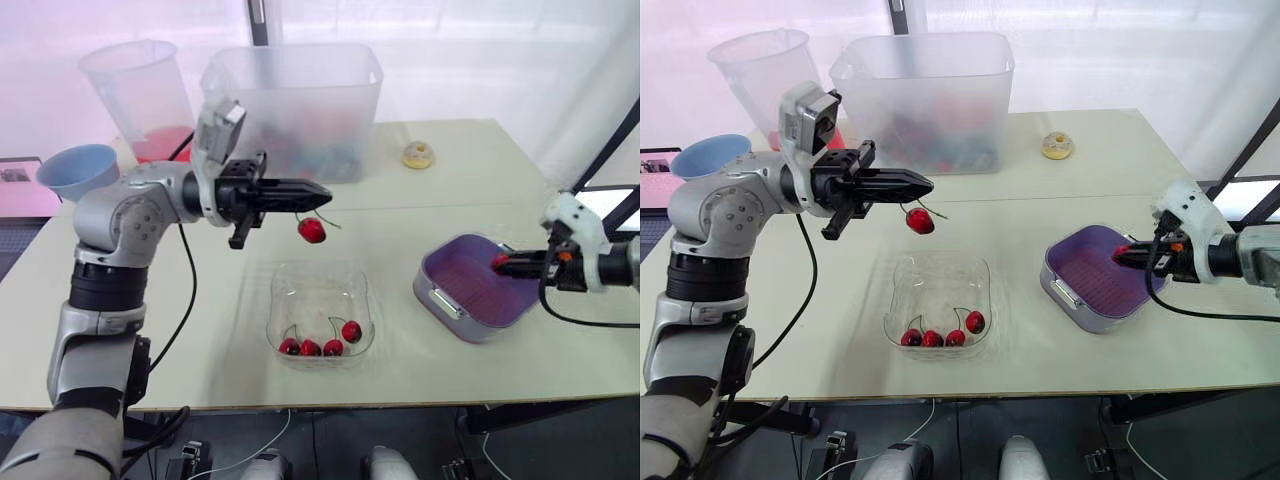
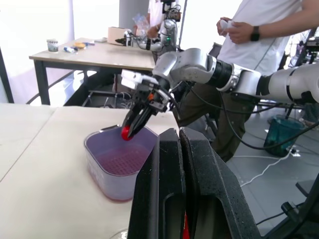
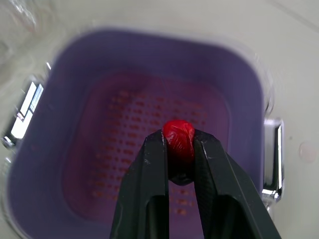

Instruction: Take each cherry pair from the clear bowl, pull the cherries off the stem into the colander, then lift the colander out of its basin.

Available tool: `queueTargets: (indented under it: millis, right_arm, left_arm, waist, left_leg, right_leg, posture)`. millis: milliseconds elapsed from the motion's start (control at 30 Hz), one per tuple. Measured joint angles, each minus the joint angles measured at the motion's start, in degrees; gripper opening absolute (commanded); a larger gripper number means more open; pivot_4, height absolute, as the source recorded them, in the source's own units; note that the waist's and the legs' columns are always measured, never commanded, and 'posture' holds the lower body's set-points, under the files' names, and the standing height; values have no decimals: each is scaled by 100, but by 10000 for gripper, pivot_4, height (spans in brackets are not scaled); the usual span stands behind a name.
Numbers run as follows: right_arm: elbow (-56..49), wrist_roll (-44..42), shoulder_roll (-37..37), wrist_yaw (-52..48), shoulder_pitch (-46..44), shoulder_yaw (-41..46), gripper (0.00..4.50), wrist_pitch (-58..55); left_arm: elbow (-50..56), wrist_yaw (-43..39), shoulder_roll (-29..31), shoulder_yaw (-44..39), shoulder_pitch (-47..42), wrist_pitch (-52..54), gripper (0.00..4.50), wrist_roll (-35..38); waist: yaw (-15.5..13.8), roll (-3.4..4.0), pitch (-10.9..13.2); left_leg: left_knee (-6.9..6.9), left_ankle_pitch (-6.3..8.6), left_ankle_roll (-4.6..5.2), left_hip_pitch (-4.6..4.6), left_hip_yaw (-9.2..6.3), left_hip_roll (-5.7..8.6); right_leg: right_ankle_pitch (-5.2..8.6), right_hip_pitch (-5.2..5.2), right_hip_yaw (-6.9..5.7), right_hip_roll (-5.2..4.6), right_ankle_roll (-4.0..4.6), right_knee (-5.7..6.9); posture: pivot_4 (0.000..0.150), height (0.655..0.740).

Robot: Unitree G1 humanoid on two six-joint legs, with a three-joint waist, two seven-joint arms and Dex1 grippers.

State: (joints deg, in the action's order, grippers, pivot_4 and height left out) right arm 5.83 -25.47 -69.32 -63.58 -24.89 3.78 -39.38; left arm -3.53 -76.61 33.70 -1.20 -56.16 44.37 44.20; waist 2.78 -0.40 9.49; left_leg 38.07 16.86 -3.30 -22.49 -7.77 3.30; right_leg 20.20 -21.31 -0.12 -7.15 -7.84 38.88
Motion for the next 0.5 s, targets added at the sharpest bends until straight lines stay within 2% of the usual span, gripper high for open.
queueTargets:
  millis: [67, 233, 267, 500]
  right_arm:
    - [156, 140, 108, -9, -78, -100, 15783, 83]
    - [276, 228, 70, -235, -293, -145, 40995, 95]
    - [276, 233, 34, -286, -336, -125, 44599, 91]
    - [-282, -76, 15, -386, -740, 174, 44599, -408]
  left_arm:
    - [29, 57, 0, -5, 30, 4, 0, 13]
    - [70, 177, 0, -9, 35, 10, 0, 23]
    - [96, 193, 0, -11, 39, 10, 0, 24]
    - [176, 319, -33, -14, 116, 10, 0, 44]
  waist:
    - [-16, 0, 0]
    - [-36, 1, 1]
    - [-36, 1, 1]
    - [-14, 2, 1]
  left_leg:
    - [1, 0, 0, 0, -1, 0]
    - [2, 0, -1, -1, -2, 0]
    - [2, 0, 0, -1, -4, 0]
    - [0, 0, -1, -1, -2, -2]
  right_leg:
    - [0, 1, 0, -1, 0, -1]
    - [0, 3, 0, -1, 0, -5]
    - [0, 4, -1, -1, 0, -6]
    - [0, 1, -1, 0, 0, -6]
  posture:
    - [1500, 7400]
    - [1500, 7400]
    - [1500, 7400]
    - [1500, 7400]
